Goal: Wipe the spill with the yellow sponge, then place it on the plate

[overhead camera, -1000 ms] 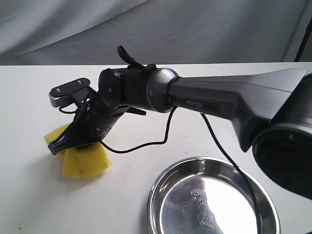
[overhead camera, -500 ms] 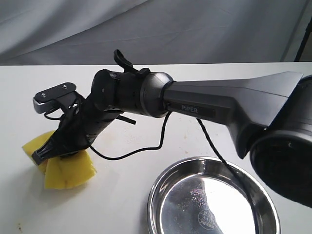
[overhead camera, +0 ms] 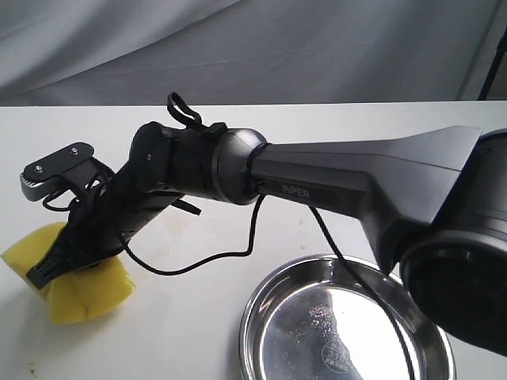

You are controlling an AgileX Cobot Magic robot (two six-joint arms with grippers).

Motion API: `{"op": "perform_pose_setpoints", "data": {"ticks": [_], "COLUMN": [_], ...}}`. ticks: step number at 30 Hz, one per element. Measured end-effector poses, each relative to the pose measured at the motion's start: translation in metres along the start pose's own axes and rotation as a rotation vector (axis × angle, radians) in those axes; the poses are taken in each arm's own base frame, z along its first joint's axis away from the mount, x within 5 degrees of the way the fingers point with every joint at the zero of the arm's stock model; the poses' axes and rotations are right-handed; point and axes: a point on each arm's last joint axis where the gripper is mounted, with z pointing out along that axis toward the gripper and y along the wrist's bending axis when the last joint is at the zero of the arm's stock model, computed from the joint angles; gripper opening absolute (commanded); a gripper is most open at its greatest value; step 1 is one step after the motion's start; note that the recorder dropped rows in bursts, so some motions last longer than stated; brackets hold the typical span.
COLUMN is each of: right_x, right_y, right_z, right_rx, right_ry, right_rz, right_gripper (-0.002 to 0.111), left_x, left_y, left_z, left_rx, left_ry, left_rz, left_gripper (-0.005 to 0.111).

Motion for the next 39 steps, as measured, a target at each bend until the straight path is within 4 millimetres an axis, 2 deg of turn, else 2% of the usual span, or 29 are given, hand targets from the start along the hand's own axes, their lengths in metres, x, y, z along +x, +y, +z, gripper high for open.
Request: {"op": "perform_pose_setpoints", "data": {"ticks": [7,15,27,35,39], "right_x": [0.004,0.007,0.007,0.009,0.011], "right_y": [-0.007,-0.014,-0.029,-0.063,-0.071], "right_z": [0.0,-0.001,-0.005,-0.018,-0.022], "right_rx": [0.076,0.146,0.289,0.347,0.357], "right_ry": [0.051,0.086,0.09,0.067,0.074], "right_rz": [-0.125,-0.175,-0.111,0.044,0.073], "right_gripper": [0.0,0.0,0.0,0.0,0.0], "left_x": [0.0,0.0,0.0,0.0,0.0], "left_y": [0.0,0.0,0.0,0.0,0.0], "left_z": [0.0,0.0,0.0,0.0,0.0], "left_rx": [0.0,0.0,0.0,0.0,0.0], "left_ry": [0.0,0.0,0.0,0.0,0.0], "left_rz": [0.0,0.0,0.0,0.0,0.0], "left_gripper": [0.0,0.0,0.0,0.0,0.0]}}
